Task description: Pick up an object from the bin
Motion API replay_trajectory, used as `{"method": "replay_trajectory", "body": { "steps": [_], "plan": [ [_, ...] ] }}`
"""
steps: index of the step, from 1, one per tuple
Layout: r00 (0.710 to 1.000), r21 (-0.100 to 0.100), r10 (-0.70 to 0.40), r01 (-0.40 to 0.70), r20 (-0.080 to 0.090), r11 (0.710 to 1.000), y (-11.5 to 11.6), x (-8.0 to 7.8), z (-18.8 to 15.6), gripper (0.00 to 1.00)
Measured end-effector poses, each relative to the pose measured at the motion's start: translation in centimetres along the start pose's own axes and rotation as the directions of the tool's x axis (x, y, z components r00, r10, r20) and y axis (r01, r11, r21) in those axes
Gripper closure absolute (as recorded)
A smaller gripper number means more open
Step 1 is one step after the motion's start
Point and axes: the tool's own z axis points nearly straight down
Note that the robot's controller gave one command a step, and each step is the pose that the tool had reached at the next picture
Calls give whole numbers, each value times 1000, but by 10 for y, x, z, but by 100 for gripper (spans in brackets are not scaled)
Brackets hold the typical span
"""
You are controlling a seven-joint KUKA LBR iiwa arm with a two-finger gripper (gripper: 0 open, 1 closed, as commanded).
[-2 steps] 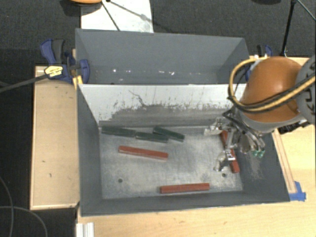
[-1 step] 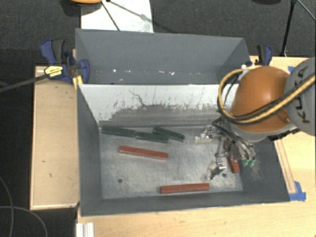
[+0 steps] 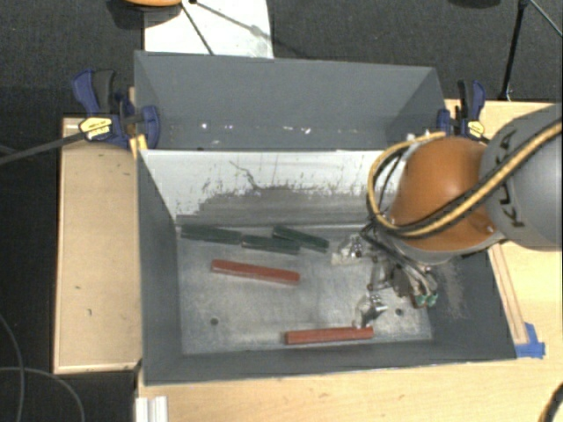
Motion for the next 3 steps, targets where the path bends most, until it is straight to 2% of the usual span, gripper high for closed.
{"method": "replay_trajectory", "body": {
  "steps": [1, 2, 3],
  "plan": [
    [998, -2, 60, -60, -4, 998, 42, -9, 58, 0],
    [1000, 3, 16, -16, 2, 1000, 57, -21, 61, 0],
    [975, -1, 222, -222, -5, 975, 85, -90, 78, 100]
  ]
}}
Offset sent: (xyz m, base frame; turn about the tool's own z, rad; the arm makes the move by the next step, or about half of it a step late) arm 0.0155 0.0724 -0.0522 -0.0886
